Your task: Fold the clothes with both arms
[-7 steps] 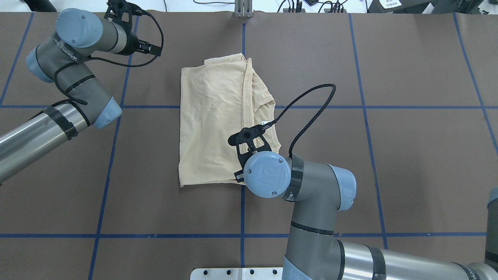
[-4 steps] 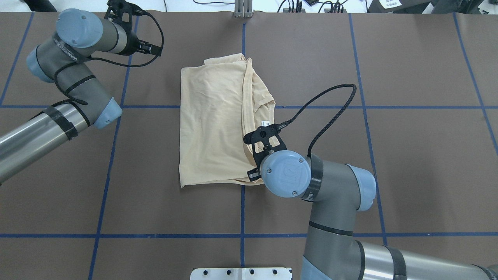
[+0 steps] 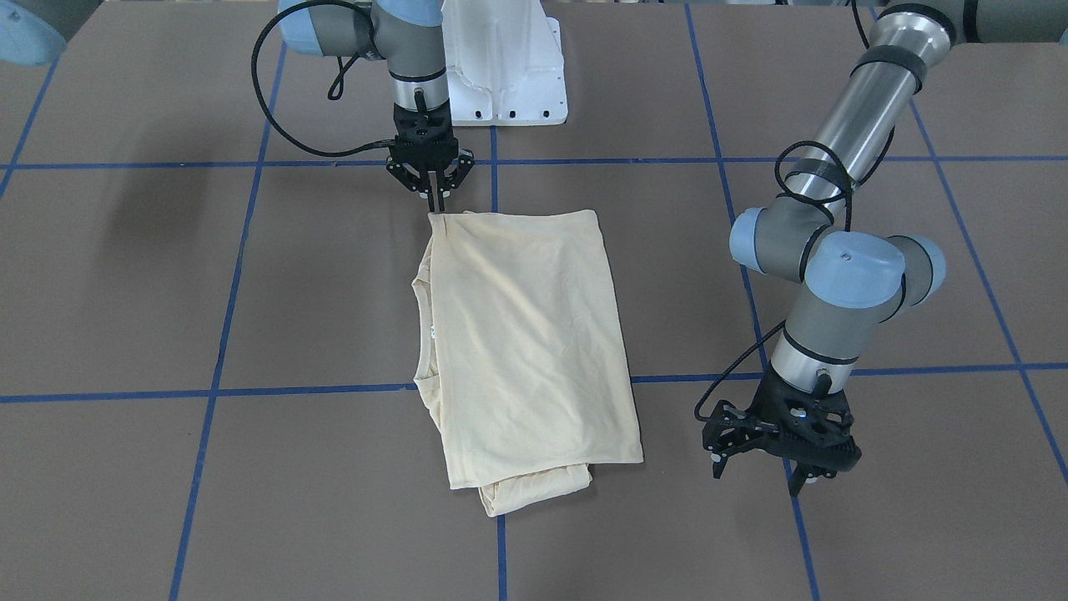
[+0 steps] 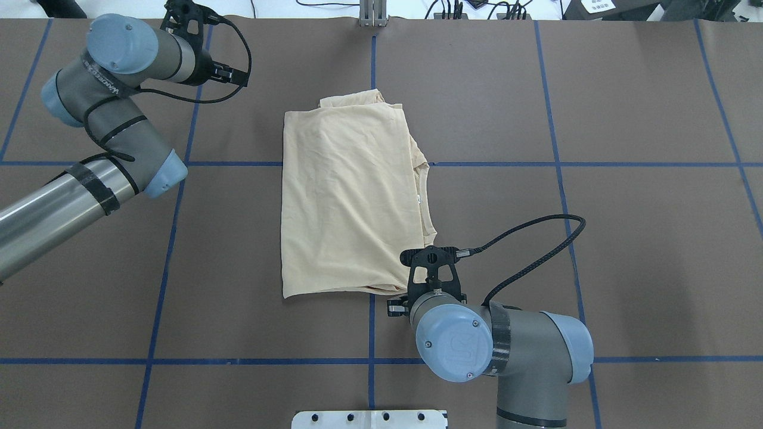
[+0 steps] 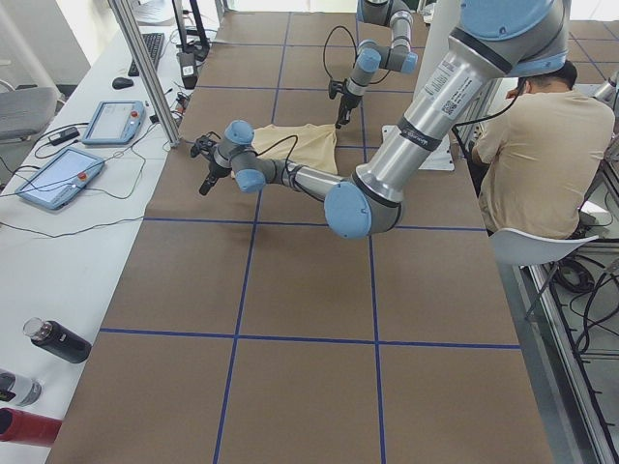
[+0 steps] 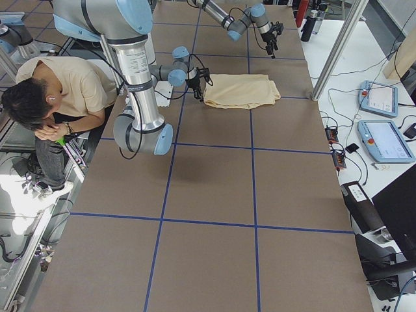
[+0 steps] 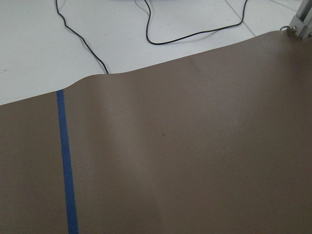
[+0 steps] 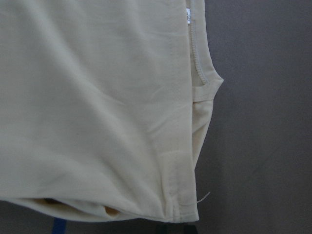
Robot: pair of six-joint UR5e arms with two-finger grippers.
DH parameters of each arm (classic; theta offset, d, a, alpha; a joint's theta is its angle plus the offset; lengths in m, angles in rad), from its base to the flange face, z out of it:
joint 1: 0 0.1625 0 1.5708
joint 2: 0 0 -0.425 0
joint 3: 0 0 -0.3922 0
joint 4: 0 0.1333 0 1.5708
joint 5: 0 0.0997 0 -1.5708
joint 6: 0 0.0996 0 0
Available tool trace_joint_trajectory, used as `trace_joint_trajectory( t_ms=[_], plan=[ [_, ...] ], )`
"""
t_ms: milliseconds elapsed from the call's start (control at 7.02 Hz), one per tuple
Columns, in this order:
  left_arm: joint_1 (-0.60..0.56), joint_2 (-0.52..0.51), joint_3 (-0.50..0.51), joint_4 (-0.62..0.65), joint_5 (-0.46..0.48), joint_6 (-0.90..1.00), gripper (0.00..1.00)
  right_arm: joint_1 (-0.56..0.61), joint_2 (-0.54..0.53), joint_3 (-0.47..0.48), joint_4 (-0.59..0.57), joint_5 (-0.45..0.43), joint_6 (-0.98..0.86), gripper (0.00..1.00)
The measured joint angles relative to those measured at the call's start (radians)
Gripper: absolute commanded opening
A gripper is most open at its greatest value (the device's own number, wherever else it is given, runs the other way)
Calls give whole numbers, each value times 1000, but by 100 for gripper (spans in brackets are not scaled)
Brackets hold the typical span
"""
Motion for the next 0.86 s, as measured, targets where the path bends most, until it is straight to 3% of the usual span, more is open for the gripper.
trace_joint_trajectory(
  t_ms=[428, 855],
  plan=[
    [-1, 18, -67, 13, -109, -65, 100, 110, 22, 6, 10, 45, -27, 100],
    [73, 187, -343, 38, -168, -248, 100, 317, 13, 6, 62, 239, -173, 100]
  ],
)
